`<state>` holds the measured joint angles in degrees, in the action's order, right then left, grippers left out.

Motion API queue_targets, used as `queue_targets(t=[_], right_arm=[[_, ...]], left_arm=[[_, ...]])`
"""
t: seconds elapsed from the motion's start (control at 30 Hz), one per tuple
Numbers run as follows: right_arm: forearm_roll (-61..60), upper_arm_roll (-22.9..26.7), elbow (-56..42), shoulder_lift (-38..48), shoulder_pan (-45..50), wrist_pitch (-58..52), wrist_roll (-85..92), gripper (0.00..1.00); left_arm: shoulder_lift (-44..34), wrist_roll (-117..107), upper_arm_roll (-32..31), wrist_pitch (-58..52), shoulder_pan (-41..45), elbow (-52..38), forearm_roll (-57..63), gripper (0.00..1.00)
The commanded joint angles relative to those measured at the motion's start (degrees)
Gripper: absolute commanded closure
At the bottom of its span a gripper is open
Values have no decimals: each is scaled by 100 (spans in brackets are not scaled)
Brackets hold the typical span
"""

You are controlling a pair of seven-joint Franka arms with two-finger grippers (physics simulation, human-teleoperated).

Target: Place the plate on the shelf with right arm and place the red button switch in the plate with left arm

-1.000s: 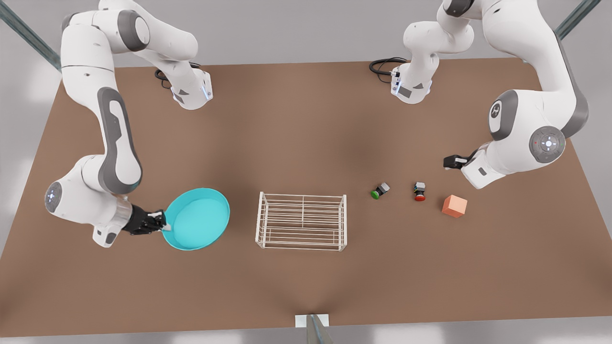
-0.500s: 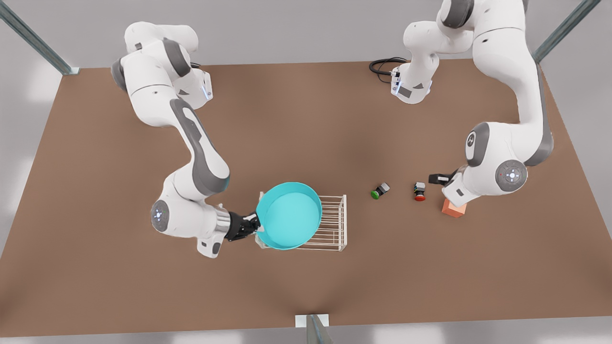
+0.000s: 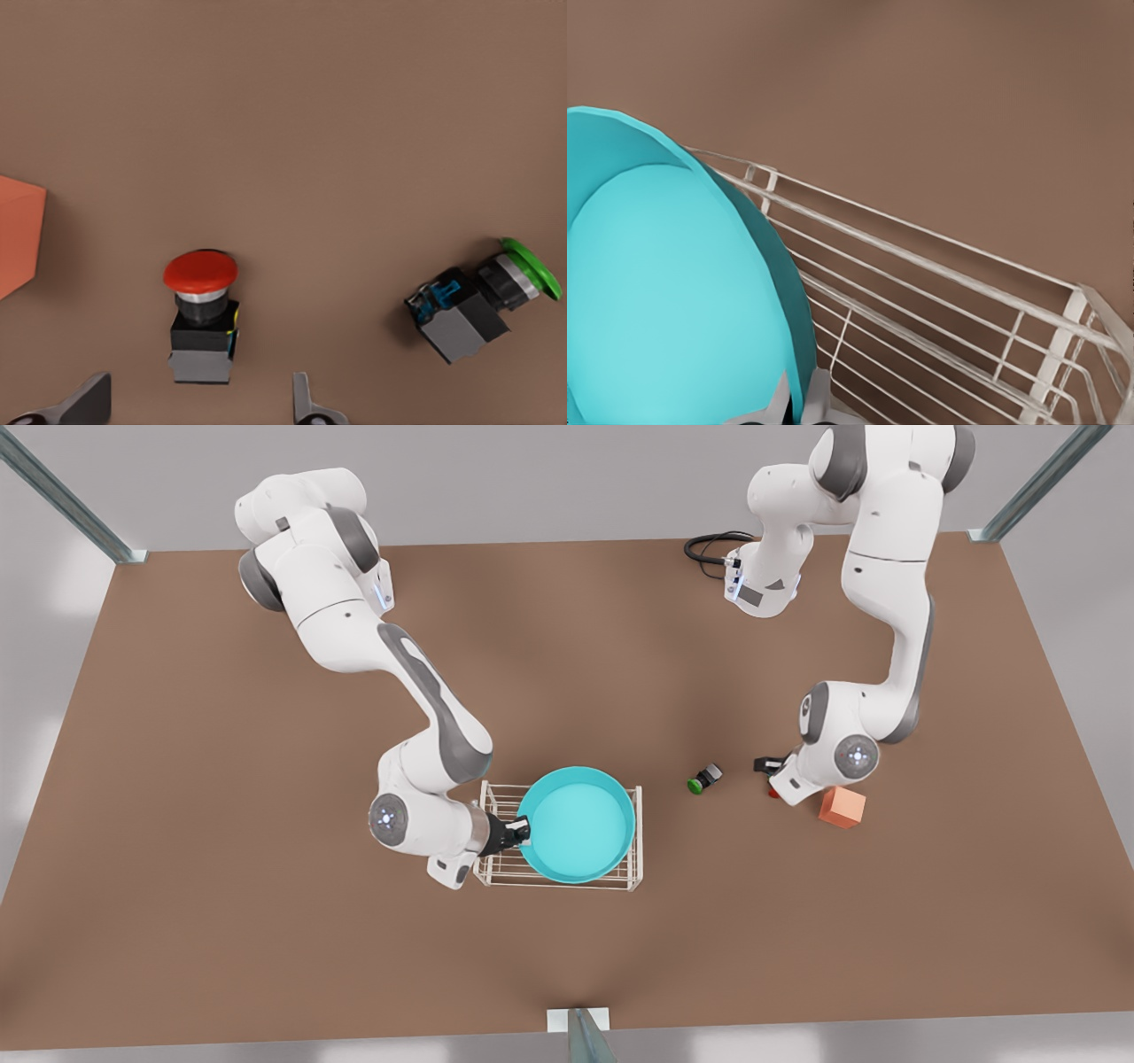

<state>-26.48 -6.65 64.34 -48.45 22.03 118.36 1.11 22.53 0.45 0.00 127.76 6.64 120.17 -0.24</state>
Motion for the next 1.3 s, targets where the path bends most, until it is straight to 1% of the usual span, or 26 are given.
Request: queue_targets(t=[0.0, 0.03, 0.07, 0.23, 0.3, 0.37, 0.4, 0.47, 0.5, 0.53, 0.57, 0.6, 0.63, 0.67, 0.77, 0.83, 0.87, 1.07, 1.17, 1.27], right_arm=[[125, 6, 35, 11, 20, 82, -964, 79], [125, 6, 35, 2, 29, 91, -955, 59], [231, -3, 44, 2, 38, 91, -929, 0], [187, -20, -9, 126, -6, -14, -920, 0], [309, 24, 70, 467, -50, -365, -938, 0], [863, 33, 123, 951, -383, -1340, -973, 0], [1381, 24, 123, 1189, -691, -2087, -946, 0], [1997, 24, 114, 1470, -1517, -3380, -710, 0], [2515, 33, 114, 1514, -1860, -3670, -314, 0], [2815, 33, 123, 1505, -2141, -3758, 28, 0], [2964, 269, 114, 1628, -2195, -4031, 240, 0], [3175, 446, 289, 1926, -2203, -4075, 372, 0], [3456, 446, 754, 2532, -2203, -4066, 319, 0], [3448, 446, 1124, 3033, -2238, -4049, 310, 0], [3351, 437, 1669, 3684, -2326, -3978, 293, 0], [3342, 437, 1722, 3729, -2326, -3978, 293, 0], [3342, 437, 1723, 3720, -2326, -3978, 310, 0], [3333, 446, 1696, 3694, -2326, -3978, 381, 0], [3307, 446, 1679, 3711, -2326, -3978, 372, 0], [3325, 446, 1731, 3773, -2326, -3978, 389, 0]], left_arm=[[5, -106, 0, 1075, -4, 86, 7, 0], [14, -106, 0, 1119, -4, 95, 7, 0], [49, -106, 0, 1339, -4, 200, 7, 0], [137, -106, 9, 1365, -22, 305, -2, 0], [252, -106, 9, 1365, -57, 385, -2, 0], [313, -106, 9, 1365, -57, 385, -2, 0], [313, -106, 9, 1365, -57, 385, -2, 0], [331, -106, 9, 1365, -57, 376, -20, 0], [331, -106, 9, 1400, -48, 358, -37, 6], [339, -106, 9, 1488, -48, 358, -37, 19], [339, -106, 9, 1488, -48, 358, -37, 26], [357, -106, 9, 1488, -48, 367, -37, 27], [375, -106, 9, 1488, -57, 367, -37, 26], [375, -106, 9, 1479, -57, 376, -37, 26], [375, -106, 9, 1462, -57, 385, -37, 27], [375, -106, 9, 1462, -57, 376, -37, 38], [375, -106, 9, 1462, -57, 376, -37, 41], [383, -106, 17, 1462, -57, 367, -29, 42], [375, -106, 26, 1462, -48, 367, -29, 50], [366, -106, 35, 1436, -48, 358, -29, 50]])
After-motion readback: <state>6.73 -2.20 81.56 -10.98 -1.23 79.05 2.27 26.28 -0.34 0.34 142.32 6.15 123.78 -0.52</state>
